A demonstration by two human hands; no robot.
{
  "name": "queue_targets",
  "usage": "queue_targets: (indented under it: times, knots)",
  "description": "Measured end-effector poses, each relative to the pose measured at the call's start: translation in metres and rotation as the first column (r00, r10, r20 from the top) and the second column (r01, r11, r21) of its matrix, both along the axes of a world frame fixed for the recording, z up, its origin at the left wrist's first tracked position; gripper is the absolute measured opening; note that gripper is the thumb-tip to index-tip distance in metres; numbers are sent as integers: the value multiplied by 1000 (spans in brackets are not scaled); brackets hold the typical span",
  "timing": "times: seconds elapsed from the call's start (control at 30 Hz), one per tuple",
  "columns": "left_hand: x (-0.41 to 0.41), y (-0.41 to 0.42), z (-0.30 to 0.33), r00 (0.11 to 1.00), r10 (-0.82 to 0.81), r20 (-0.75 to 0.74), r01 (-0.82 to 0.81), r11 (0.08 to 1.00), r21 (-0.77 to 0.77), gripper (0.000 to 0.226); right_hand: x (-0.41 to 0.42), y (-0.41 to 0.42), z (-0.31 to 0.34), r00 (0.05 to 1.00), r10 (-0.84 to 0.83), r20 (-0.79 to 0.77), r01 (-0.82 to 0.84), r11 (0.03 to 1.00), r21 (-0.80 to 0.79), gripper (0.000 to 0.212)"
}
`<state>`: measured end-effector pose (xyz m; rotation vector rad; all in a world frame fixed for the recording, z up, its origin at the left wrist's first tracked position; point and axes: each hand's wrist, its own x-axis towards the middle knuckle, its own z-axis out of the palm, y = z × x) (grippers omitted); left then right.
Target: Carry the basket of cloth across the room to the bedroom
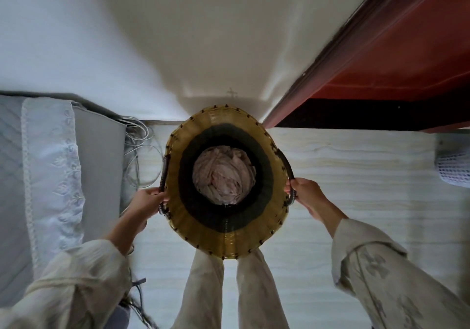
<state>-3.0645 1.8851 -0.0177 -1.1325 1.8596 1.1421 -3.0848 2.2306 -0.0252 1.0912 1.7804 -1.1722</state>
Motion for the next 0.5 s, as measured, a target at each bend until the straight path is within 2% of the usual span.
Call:
queue_targets:
  times: [0.1, 0.23, 0.4, 0.5]
  knots:
    - [-12, 3, -9, 999, 28, -30, -30, 998, -54, 39, -8, 0, -13, 999, 48, 4, -48, 999, 3, 18]
    - [-28, 3, -21, 998, 57, -41, -59, 997, -47, 40, -20, -3, -23, 996, 83, -18, -83, 997, -2, 31]
    - [-34, -1, -28, 1000, 15, -5, -15, 1000, -10, 39, -26, -4, -28, 996, 87, -17, -87, 996, -36, 21]
    - [-28, -1, -30, 999, -41, -6, 41, 999, -23, 37, -21, -3, -26, 990, 143, -14, -143, 988, -55, 26]
